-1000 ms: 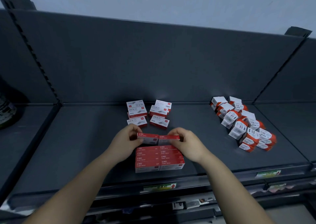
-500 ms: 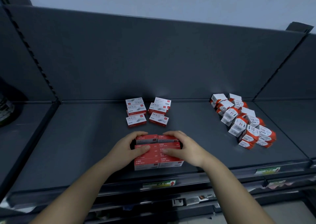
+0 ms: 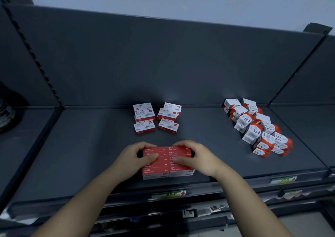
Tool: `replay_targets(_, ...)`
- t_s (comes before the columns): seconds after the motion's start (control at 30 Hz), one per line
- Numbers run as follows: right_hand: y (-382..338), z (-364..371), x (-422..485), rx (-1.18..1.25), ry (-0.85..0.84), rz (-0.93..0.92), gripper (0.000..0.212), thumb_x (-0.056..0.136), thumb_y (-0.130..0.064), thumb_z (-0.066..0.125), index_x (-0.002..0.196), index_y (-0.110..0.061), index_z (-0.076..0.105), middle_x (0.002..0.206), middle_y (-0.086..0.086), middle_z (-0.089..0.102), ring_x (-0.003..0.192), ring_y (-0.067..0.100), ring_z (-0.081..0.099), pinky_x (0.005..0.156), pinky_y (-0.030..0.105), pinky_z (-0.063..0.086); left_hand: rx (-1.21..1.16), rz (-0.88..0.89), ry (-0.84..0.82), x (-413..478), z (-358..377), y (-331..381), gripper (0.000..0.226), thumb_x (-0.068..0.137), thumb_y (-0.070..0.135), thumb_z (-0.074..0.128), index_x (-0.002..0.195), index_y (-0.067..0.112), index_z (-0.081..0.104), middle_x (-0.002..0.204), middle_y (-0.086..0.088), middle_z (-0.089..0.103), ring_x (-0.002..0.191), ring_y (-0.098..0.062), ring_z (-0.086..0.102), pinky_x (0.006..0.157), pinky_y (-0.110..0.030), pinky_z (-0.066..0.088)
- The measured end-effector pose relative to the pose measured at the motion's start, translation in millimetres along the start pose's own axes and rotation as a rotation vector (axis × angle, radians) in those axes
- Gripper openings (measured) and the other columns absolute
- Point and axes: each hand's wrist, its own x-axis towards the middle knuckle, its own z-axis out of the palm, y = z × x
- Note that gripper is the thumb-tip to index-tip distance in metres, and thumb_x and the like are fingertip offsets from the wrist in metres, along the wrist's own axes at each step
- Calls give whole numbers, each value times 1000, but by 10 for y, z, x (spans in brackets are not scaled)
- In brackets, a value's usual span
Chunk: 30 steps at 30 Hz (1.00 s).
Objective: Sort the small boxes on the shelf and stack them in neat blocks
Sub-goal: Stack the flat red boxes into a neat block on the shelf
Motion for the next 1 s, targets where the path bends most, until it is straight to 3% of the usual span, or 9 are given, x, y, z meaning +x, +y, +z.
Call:
replay_targets(0.13, -22, -70, 99, 14, 28, -3, 38, 83, -50, 71, 118, -37, 62, 114, -12, 66, 104, 3, 63, 92, 25, 51, -9, 56, 46, 79, -81, 11, 28, 83, 38, 67, 110, 30, 67, 110, 7, 68, 100, -3, 64, 81, -19, 52)
replay_targets(0.27, -44, -169, 370, 7, 231, 22, 19, 90, -32, 69, 108, -29, 65, 101, -5, 69, 92, 11, 64, 92, 35, 50, 26, 81, 326, 301, -263, -4, 22, 88, 16, 70, 108, 21, 64, 109, 6, 67, 97, -9, 64, 88, -27, 52)
replay_targets(0.33, -56, -198, 515, -59, 298, 69, 21, 90, -29, 69, 109, -23, 64, 102, 1, 68, 93, 14, 62, 89, 32, 48, 73, 58, 414, 399, -331, 29, 28, 87, 14, 71, 113, 17, 60, 112, 4, 65, 92, -6, 62, 83, -26, 52)
replay_targets(0.43, -73, -187, 695, -164, 327, 139, 36, 89, -32, 69, 120, -15, 61, 108, 2, 64, 99, 16, 59, 83, 24, 42, 197, -40, 359, 534, -392, 29, 48, 84, 25, 74, 125, 14, 51, 119, 1, 56, 90, -7, 57, 71, -19, 44)
replay_targets(0.6, -104, -124, 865, -362, 253, 192, 35, 87, -42, 69, 116, -22, 65, 120, 2, 53, 111, 21, 56, 95, 32, 46, 396, -89, 344, 623, -348, -5, 55, 80, 34, 78, 125, 16, 53, 123, -2, 45, 90, -10, 53, 87, -28, 46)
replay_targets(0.73, -78, -89, 897, -405, 298, 192, 30, 85, -37, 73, 109, -23, 63, 114, -2, 50, 112, 22, 52, 97, 36, 46, 476, -92, 385, 628, -303, -18, 49, 81, 32, 77, 122, 17, 56, 125, -4, 46, 96, -15, 55, 92, -34, 48)
replay_targets(0.83, -70, -114, 854, -292, 274, 162, 22, 84, -30, 75, 98, -21, 59, 106, -1, 57, 100, 17, 56, 85, 27, 46, 464, -77, 340, 586, -310, -21, 42, 79, 32, 78, 116, 21, 60, 118, 1, 46, 96, -12, 52, 89, -28, 46)
replay_targets(0.93, -128, -177, 749, -54, 239, 122, 21, 89, -20, 71, 103, -16, 57, 93, 2, 67, 77, 8, 61, 64, 15, 44, 377, -25, 310, 527, -322, -1, 36, 80, 28, 78, 111, 24, 60, 110, 8, 55, 89, -8, 55, 74, -19, 42)
replay_targets(1.0, -153, -198, 684, 140, 222, 109, 20, 92, -14, 66, 108, -13, 54, 89, 1, 69, 74, 8, 66, 66, 17, 47, 205, 4, 307, 497, -356, 22, 30, 84, 21, 75, 109, 22, 58, 105, 11, 65, 87, -4, 62, 70, -15, 44)
